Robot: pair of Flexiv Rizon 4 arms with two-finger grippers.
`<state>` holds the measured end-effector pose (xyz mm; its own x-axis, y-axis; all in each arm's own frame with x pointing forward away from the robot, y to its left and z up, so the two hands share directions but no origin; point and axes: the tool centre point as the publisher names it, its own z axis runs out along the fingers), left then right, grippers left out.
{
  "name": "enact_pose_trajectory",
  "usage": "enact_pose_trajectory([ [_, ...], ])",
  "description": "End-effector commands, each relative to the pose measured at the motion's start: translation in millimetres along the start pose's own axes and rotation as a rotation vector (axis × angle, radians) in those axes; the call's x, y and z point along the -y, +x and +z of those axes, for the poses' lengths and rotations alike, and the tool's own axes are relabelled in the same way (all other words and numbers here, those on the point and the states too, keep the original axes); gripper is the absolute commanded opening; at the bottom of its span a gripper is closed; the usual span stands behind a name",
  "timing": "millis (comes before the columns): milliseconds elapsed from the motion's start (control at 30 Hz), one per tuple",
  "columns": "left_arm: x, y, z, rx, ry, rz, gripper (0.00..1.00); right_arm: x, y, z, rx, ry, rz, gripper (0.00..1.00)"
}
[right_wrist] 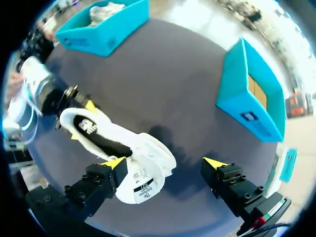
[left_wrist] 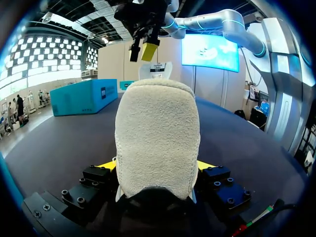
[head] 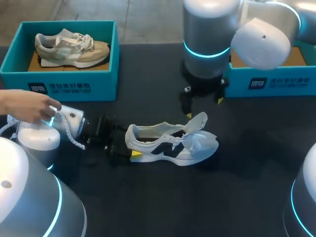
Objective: Take the shoe out of the shoebox, open the shoe tongue, remove and reinsert the insole, then place the shoe into the shoebox
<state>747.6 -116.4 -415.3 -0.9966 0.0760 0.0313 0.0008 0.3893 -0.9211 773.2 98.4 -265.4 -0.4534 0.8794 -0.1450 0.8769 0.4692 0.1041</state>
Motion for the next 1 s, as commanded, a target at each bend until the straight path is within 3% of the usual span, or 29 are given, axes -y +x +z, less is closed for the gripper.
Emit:
enact_pose_trajectory([
  [33,-3.8,0.9,-1.0,0.002,-0.002,0.0,0.0,-10.3,12.8,-4.7,0.032,0.016,-0.392,1.0],
  [667,-3.8,0.9,-1.0,0.002,-0.002,0.0,0.0,-11.1,14.0,-5.6,0.035,0.033,-0.39,1.0],
  [767,-3.8,0.9,-1.0,0.002,-0.002,0.0,0.0,-10.6,18.3,-5.5,0.091,-0.022,-0.526,1.0],
  [900,-3.8,0.9,-1.0,0.002,-0.002,0.0,0.0,-7.3,22.3,-4.1,0.105,-0.046,-0.576,1.0],
  [933,-3.8,0.9,-1.0,0.002,-0.002,0.0,0.0,-6.8,23.8,-3.0,0.108,-0.044,-0.595,0.83],
  [967,-3.8,0.9,-1.0,0.002,-0.002,0.0,0.0,-7.5,26.2,-2.5,0.112,-0.052,-0.619,0.38],
  [1000,-3.8,0.9,-1.0,0.002,-0.002,0.0,0.0,-8.4,28.9,-2.0,0.115,-0.05,-0.636,0.27],
])
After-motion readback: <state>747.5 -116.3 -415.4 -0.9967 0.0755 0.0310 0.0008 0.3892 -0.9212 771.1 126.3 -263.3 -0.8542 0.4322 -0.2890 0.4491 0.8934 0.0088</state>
